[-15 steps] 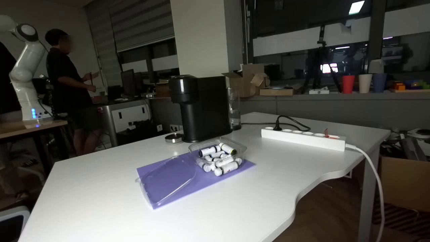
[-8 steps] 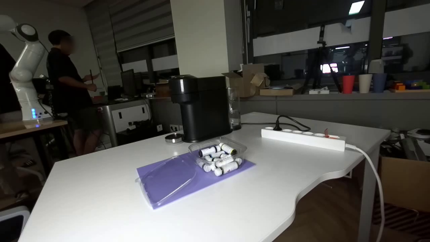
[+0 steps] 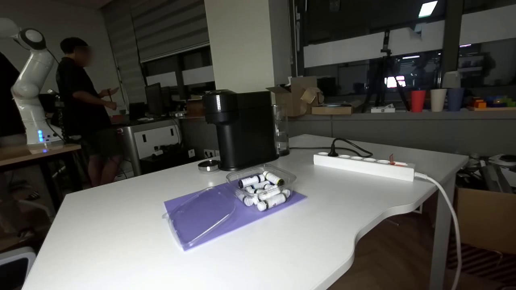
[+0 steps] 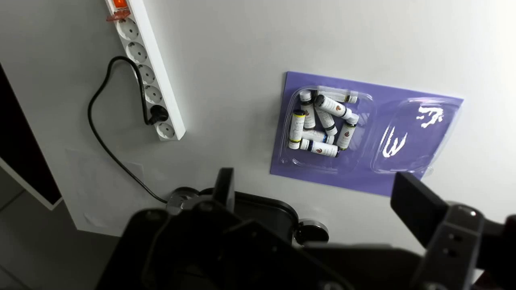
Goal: Remove one item from the transparent bowl and close its lid
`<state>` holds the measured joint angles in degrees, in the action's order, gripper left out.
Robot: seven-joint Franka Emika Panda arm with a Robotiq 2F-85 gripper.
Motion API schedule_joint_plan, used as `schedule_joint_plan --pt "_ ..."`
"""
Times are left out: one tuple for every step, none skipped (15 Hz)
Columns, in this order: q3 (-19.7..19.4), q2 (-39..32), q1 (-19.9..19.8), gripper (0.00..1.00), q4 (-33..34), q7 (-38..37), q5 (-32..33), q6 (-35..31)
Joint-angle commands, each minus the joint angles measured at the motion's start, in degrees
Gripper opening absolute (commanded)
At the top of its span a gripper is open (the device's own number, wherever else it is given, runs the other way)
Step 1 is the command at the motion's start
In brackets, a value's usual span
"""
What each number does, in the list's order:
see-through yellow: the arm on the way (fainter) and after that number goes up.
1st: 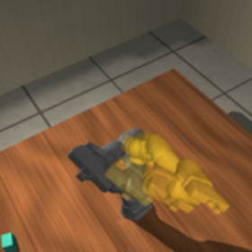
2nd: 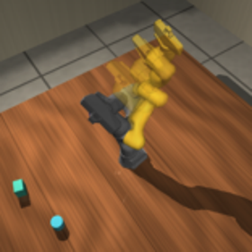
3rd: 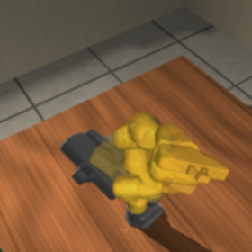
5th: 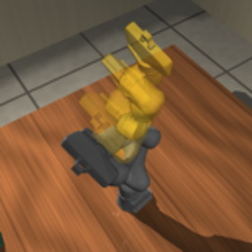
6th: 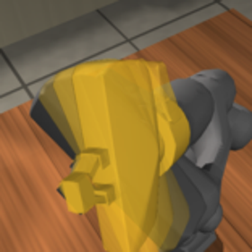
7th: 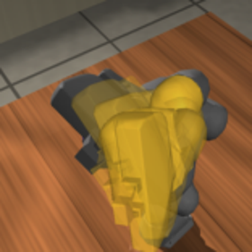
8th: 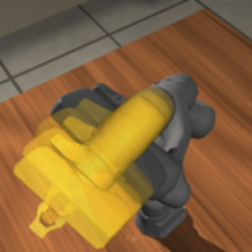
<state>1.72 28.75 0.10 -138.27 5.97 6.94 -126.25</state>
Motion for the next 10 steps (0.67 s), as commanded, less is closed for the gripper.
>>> schedule_joint_plan --pt "-1.4 -4.4 1.8 1.00 1.8 6.6 1.7 -2.7" --pt "-1.9 -6.6 2.4 1.00 2.3 9.7 2.0 -4.8" --pt "-2.2 -10.1 2.9 1.00 3.7 12.7 2.0 -6.2" --pt "-2.6 -13.3 3.5 1.00 4.8 15.8 1.8 -7.7" --pt "-2.8 -16.9 3.9 1.00 6.3 18.7 1.6 -9.0" --pt "-2.9 -20.2 4.4 1.00 7.8 21.8 1.3 -9.8" --pt "-3.1 -23.1 4.3 1.00 10.1 25.1 1.4 -9.4" --pt "-3.0 -26.1 4.2 1.00 12.3 28.1 1.4 -8.9" --pt "-2.5 -29.8 4.0 1.00 15.2 30.9 1.5 -8.0" --pt "-1.8 -32.8 3.7 1.00 17.9 33.6 1.8 -6.8"
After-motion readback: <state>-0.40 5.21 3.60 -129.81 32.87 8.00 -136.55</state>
